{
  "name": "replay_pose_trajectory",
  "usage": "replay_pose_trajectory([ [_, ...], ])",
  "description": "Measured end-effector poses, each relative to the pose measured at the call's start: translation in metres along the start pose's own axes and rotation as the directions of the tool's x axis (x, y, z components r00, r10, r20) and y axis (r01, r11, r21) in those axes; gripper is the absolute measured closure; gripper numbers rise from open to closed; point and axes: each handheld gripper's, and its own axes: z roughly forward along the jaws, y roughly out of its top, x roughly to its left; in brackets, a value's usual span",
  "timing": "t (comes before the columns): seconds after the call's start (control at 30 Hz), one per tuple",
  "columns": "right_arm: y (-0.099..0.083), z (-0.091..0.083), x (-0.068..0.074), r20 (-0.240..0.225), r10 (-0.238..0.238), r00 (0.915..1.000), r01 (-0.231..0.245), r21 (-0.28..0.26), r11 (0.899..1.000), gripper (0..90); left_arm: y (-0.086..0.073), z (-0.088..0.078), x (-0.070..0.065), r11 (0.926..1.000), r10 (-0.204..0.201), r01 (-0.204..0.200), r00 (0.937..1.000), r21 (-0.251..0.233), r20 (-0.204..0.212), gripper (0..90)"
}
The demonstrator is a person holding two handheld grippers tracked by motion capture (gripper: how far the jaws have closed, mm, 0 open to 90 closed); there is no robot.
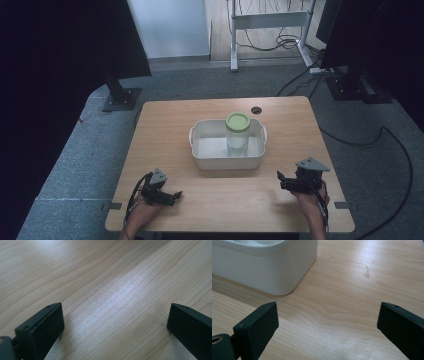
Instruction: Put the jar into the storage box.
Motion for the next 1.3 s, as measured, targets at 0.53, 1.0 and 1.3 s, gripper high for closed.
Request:
replay_pose_trajectory([
  [0.53, -0.021, 0.003, -0.003, 0.009, 0.017, 0.9998, -0.018, 0.029, 0.999, 3.6, 0.000, 0.000, 0.000, 1.0000, 0.000, 0.000, 1.0000, 0.000, 0.000, 0.9],
  [1.0, -0.037, 0.007, -0.002, 0.000, 0.024, 0.9997, -0.024, 0.081, 0.996, 3.6, 0.000, 0.000, 0.000, 1.0000, 0.000, 0.000, 1.0000, 0.000, 0.000, 0.9],
  [1.3, -0.043, 0.010, 0.004, -0.017, 0.017, 0.9997, -0.014, 0.124, 0.992, 3.8, 0.000, 0.000, 0.000, 1.0000, 0.000, 0.000, 1.0000, 0.000, 0.000, 0.9],
])
